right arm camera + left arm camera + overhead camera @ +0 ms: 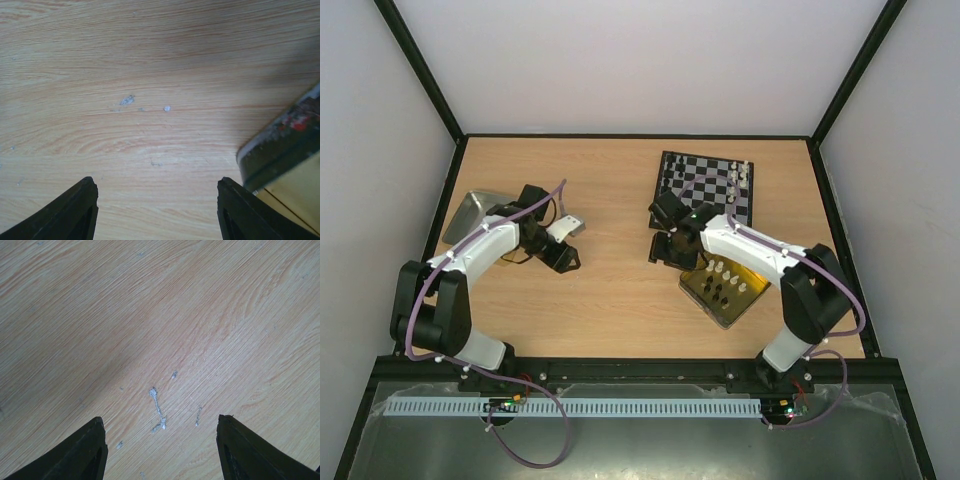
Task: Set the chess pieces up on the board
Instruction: Move the storage box to the center of the board.
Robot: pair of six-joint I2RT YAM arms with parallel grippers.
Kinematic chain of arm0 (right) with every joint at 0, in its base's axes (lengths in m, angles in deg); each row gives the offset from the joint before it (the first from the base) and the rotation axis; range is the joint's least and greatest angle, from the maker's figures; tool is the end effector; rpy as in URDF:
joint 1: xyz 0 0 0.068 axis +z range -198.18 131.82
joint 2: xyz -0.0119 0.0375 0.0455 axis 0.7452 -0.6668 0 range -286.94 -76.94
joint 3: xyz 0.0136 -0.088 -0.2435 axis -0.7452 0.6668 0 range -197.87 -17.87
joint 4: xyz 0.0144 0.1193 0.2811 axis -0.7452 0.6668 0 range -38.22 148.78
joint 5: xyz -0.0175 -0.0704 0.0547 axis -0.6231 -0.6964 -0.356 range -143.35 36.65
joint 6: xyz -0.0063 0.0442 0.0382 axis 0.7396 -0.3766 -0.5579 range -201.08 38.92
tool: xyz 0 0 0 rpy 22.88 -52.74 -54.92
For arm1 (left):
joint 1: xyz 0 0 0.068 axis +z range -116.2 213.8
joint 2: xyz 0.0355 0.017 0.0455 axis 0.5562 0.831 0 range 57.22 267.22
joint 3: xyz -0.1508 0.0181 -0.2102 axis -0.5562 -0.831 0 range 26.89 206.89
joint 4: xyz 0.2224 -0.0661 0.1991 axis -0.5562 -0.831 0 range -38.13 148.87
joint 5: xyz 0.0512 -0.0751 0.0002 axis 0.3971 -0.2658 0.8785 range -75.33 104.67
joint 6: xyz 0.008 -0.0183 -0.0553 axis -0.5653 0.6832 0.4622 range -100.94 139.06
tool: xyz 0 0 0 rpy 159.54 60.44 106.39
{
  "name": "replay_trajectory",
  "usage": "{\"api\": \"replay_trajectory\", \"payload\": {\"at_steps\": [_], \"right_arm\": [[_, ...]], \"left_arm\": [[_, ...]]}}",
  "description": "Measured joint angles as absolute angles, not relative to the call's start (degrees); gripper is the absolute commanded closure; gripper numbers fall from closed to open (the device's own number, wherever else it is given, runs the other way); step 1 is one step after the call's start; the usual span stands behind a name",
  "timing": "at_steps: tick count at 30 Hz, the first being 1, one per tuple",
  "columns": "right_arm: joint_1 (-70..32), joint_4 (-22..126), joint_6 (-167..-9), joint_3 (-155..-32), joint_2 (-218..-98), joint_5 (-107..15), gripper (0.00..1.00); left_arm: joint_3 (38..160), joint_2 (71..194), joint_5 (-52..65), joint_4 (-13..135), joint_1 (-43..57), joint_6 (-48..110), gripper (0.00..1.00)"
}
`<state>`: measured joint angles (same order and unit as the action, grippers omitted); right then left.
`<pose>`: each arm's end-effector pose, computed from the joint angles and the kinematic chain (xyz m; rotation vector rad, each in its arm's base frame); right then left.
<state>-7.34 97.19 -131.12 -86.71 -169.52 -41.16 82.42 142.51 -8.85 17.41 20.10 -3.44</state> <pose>0.2693 0.2446 0.1926 0.1805 2.9697 0.6128 0.3058 -0.0921 0.1628 0.9399 2.5726 -0.5336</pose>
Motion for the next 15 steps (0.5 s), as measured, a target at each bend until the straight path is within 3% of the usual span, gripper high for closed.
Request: {"api": "replay_trajectory", "payload": {"at_steps": [15], "right_arm": [[-7.4, 90.1, -131.2, -78.0, -172.7, -38.4, 0.37]], "left_arm": [[82.4, 142.4, -8.9, 18.0, 20.1, -2.3, 0.39]]}}
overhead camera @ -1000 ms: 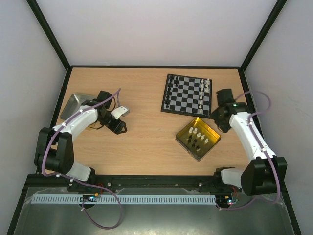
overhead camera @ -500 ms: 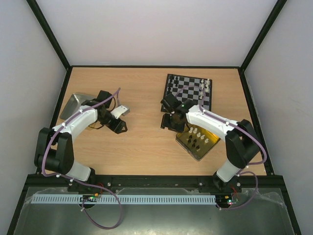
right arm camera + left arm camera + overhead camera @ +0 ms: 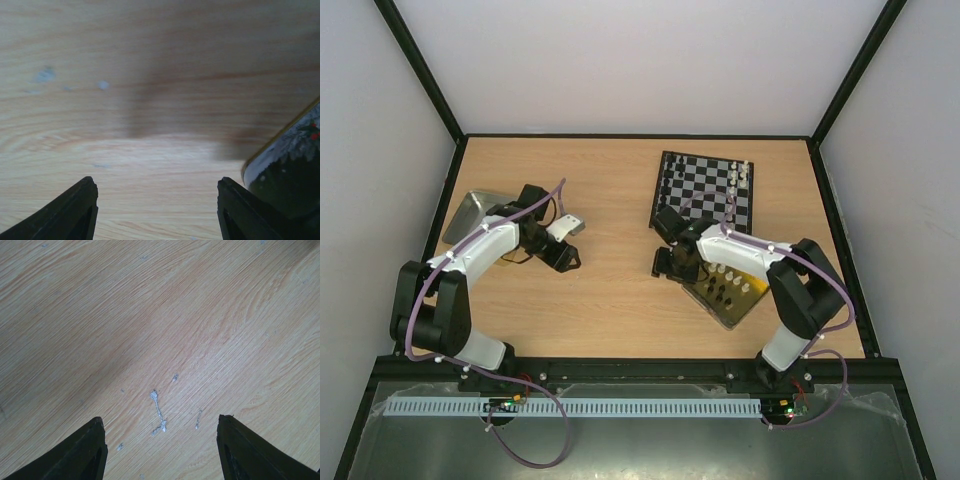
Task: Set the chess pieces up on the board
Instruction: Move the storage box to the center of the board.
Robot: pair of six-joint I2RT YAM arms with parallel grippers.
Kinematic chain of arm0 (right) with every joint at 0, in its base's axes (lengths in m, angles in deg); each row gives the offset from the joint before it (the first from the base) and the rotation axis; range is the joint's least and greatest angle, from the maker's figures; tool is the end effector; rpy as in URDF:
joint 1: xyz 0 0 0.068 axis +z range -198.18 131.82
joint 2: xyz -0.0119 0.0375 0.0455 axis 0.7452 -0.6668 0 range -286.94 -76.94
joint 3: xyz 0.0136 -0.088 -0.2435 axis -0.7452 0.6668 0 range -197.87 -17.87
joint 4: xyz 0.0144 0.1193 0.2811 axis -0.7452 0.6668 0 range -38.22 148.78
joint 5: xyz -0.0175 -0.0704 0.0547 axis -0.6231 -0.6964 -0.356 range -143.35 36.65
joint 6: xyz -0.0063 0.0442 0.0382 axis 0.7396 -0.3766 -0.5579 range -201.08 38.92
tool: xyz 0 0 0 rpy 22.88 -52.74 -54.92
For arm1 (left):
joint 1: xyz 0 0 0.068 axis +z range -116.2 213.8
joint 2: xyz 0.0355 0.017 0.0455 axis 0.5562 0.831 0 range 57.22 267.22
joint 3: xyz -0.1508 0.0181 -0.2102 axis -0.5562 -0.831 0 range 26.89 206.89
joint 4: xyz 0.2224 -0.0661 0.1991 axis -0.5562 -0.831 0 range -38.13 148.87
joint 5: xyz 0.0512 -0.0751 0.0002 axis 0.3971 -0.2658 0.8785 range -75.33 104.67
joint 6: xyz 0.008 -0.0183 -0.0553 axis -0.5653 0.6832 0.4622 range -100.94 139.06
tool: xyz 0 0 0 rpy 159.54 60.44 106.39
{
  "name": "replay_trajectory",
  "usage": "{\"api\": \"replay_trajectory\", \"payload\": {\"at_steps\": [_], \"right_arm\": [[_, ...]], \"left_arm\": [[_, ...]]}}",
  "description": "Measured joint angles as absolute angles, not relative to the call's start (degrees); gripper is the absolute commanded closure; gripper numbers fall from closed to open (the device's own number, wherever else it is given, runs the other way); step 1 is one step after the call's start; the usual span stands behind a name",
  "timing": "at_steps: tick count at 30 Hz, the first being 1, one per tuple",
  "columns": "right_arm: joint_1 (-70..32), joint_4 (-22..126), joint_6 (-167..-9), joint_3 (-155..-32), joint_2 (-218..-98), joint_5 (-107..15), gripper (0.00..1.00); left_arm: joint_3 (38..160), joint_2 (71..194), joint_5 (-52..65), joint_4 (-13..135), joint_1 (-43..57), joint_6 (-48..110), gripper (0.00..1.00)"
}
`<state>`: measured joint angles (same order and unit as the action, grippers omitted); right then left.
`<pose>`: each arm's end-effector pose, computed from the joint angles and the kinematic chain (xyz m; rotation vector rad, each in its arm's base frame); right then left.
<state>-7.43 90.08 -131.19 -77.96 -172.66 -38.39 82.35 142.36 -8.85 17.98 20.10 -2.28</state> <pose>0.2572 0.2360 0.1304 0.1942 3.0679 0.5923 0.3065 -0.0923 0.1636 0.9143 2.5736 -0.5359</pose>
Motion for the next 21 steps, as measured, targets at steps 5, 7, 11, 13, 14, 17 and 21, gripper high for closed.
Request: {"api": "replay_trajectory", "payload": {"at_steps": [5, 7, 11, 13, 14, 17, 21], "right_arm": [[-8.7, 90.3, -131.2, -72.7, -169.7, -38.7, 0.37], [-10.1, 90.8, -131.1, -71.6, -168.0, -38.8, 0.37], [-13.3, 91.5, -130.0, -70.9, -165.4, -39.5, 0.37], [-14.7, 91.8, -129.4, -70.9, -164.9, -39.9, 0.37], [-15.5, 91.9, -129.0, -70.8, -164.8, -40.0, 0.37], [-17.5, 92.1, -128.0, -70.2, -164.8, -40.5, 0.37], [-20.6, 92.4, -126.4, -68.8, -164.8, -41.1, 0.37]], "left_arm": [[82.1, 142.4, -8.9, 18.3, 20.1, -2.2, 0.38], [82.1, 142.4, -8.9, 18.3, 20.1, -2.2, 0.39], [82.1, 142.4, -9.0, 18.3, 20.0, -2.2, 0.39], [82.1, 142.4, -9.1, 18.3, 19.9, -2.2, 0.39], [82.1, 142.4, -9.1, 18.3, 19.9, -2.2, 0.39], [82.1, 142.7, -9.1, 18.4, 19.8, -2.2, 0.38], [82.0, 143.1, -9.1, 18.5, 19.8, -2.2, 0.38]]}}
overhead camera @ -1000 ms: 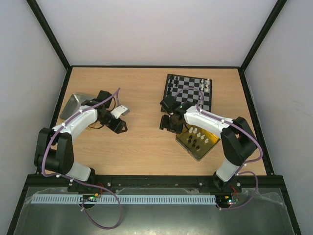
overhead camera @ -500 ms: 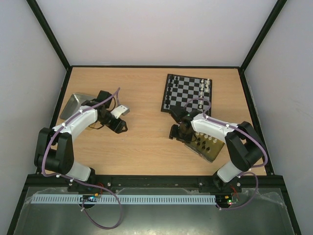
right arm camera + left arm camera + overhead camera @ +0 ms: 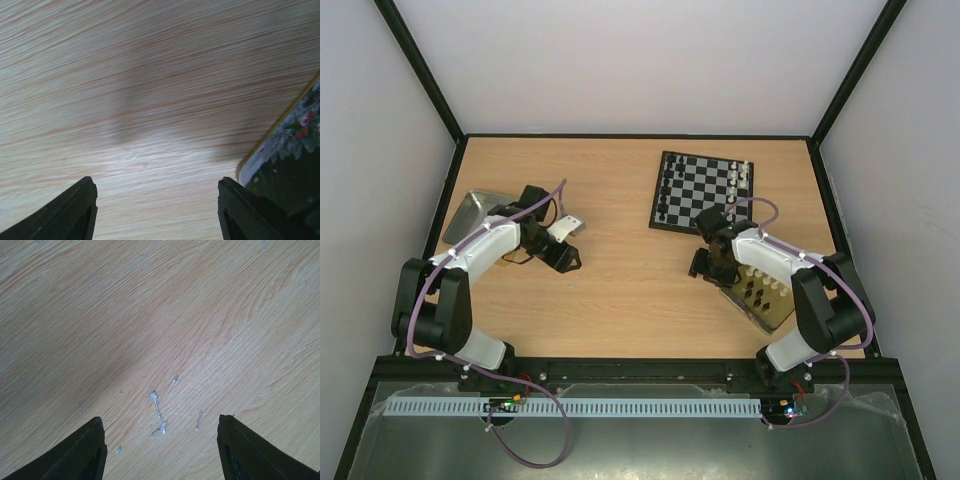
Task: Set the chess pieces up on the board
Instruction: Move the storage box to the center of the board.
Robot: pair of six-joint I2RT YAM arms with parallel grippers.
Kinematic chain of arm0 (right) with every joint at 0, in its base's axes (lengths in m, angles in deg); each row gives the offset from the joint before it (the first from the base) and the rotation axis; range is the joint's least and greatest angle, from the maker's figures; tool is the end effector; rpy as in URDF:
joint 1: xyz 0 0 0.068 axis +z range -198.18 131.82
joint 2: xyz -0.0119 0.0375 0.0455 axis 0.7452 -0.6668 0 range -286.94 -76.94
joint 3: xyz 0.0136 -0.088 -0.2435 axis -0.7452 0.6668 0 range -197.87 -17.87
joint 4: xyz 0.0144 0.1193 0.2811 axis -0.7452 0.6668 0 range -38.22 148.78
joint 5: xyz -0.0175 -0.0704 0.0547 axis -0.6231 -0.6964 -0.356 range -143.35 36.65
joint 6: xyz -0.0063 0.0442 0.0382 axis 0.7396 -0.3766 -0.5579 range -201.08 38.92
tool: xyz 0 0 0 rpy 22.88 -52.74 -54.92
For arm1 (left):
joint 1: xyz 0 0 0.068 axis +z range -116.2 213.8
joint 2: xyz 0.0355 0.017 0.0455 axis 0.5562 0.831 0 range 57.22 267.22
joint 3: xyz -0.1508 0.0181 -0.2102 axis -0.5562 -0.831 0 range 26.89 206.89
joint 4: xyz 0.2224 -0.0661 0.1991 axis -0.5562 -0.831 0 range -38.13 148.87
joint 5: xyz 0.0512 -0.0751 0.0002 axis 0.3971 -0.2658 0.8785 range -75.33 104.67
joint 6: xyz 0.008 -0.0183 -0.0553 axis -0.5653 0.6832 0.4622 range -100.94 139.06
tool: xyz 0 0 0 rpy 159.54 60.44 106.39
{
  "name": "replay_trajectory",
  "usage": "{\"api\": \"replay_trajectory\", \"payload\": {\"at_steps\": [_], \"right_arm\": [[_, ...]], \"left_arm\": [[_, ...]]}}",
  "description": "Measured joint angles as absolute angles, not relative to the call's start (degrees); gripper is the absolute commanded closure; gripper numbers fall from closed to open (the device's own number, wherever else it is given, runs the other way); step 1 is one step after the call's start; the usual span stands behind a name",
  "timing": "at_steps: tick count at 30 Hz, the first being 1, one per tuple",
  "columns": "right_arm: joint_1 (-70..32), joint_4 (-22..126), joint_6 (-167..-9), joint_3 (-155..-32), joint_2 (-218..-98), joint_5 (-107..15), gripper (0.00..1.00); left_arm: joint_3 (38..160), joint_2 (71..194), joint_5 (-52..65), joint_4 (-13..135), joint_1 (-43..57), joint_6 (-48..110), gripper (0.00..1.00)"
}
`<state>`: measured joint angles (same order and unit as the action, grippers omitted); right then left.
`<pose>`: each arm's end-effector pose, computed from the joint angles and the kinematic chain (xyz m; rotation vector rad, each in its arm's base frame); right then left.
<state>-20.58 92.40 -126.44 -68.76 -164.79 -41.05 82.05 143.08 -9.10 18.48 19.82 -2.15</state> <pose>0.2659 0.1492 0.1229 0.4371 3.0289 0.4630 0.3064 -0.0940 0.1586 0.9189 2.5807 -0.5464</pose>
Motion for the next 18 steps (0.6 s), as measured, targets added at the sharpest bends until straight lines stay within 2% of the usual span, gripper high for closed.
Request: {"api": "replay_trajectory", "payload": {"at_steps": [7, 18], "right_arm": [[-27.4, 92.9, -123.4, -67.5, -164.8, -43.0, 0.37], [-28.2, 94.1, -120.2, -72.2, -164.9, -42.7, 0.37]], "left_arm": [[82.0, 143.6, -9.1, 18.7, 19.6, -1.9, 0.37], [82.0, 144.5, -9.0, 19.0, 19.3, -1.8, 0.36]]}}
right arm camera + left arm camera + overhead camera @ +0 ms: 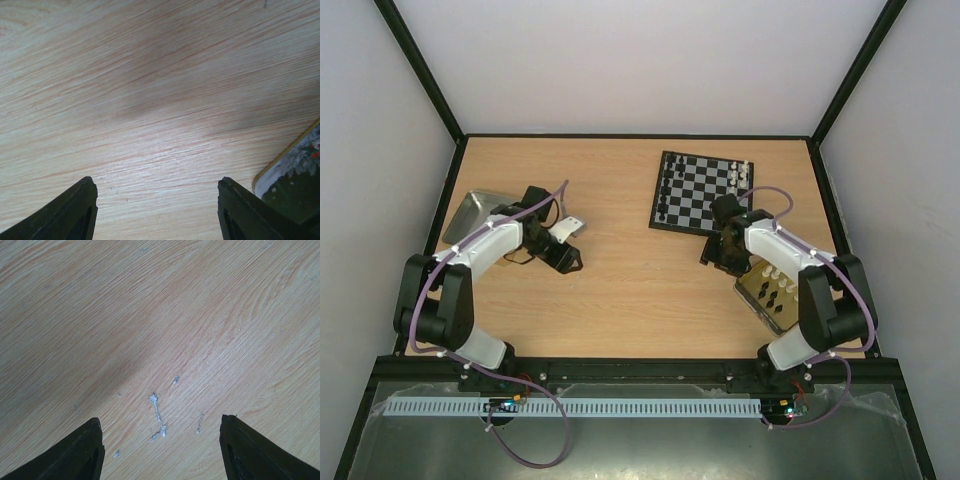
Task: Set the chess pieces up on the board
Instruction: Move the storage box to the center of the board.
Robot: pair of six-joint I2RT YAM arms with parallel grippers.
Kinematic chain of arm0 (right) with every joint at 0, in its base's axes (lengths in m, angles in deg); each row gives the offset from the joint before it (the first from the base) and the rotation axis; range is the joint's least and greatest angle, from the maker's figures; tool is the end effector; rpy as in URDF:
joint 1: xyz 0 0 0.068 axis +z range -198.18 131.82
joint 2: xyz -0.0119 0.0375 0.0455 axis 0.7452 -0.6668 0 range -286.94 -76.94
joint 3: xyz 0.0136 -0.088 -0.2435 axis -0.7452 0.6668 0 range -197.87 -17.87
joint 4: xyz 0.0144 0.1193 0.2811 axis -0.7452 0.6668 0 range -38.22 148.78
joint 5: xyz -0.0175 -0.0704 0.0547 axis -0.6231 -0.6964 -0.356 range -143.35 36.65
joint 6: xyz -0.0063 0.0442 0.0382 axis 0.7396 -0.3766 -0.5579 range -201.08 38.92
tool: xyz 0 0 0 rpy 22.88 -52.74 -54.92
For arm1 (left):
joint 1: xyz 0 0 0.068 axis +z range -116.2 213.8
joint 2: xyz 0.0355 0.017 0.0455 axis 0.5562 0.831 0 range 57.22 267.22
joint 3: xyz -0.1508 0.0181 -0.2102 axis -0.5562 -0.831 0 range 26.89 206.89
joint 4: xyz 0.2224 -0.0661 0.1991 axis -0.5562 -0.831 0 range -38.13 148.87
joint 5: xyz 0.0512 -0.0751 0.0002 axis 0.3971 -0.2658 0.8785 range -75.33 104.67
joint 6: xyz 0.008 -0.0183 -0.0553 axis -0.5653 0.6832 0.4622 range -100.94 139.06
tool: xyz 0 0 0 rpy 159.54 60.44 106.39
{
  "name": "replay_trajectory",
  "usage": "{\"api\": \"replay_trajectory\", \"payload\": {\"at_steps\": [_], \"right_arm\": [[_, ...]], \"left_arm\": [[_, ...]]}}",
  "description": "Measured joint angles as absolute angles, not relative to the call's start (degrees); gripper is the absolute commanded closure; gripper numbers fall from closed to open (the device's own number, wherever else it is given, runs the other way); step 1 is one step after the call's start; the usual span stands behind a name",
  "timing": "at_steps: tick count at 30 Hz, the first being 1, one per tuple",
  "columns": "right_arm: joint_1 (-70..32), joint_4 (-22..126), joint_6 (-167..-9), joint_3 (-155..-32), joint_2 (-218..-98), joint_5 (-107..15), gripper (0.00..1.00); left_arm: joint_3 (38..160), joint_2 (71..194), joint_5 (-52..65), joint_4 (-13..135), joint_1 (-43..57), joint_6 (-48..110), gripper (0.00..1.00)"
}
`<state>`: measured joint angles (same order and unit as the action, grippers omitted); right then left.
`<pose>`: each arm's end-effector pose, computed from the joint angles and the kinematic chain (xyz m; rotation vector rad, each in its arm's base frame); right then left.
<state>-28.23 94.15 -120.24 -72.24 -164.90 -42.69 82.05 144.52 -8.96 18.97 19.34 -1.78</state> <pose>0.2939 0.1150 0.1395 0.4653 2.9542 0.4243 0.3076 -0.0970 0.1513 0.9224 2.5991 -0.5516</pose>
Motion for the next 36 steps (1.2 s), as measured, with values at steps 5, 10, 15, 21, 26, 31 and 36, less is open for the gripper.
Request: {"api": "replay_trajectory", "payload": {"at_steps": [5, 10, 15, 21, 26, 31, 36], "right_arm": [[-27.7, 96.4, -119.9, -70.8, -159.3, -40.6, 0.37], [-26.0, 100.0, -120.1, -69.0, -151.8, -39.2, 0.34], [-25.5, 104.8, -120.3, -68.9, -147.6, -40.6, 0.26], [-28.0, 108.8, -120.7, -68.9, -146.7, -44.3, 0.25], [-30.6, 108.2, -120.3, -68.9, -148.9, -44.7, 0.25], [-31.6, 106.0, -119.4, -69.1, -153.9, -44.0, 0.25], [-33.1, 102.1, -119.0, -69.0, -157.4, -42.2, 0.26]], "left_arm": [[82.0, 144.5, -8.8, 19.1, 19.3, -1.7, 0.35], [82.0, 145.0, -8.8, 19.2, 19.2, -1.7, 0.35], [82.0, 145.9, -8.8, 19.1, 18.7, -1.6, 0.35], [82.0, 145.9, -8.7, 19.2, 17.9, -1.5, 0.34], [82.0, 145.9, -8.5, 19.1, 17.8, -1.4, 0.34], [82.0, 145.9, -8.1, 19.2, 17.8, -1.4, 0.34], [81.8, 145.9, -7.7, 19.4, 17.8, -1.3, 0.34]]}}
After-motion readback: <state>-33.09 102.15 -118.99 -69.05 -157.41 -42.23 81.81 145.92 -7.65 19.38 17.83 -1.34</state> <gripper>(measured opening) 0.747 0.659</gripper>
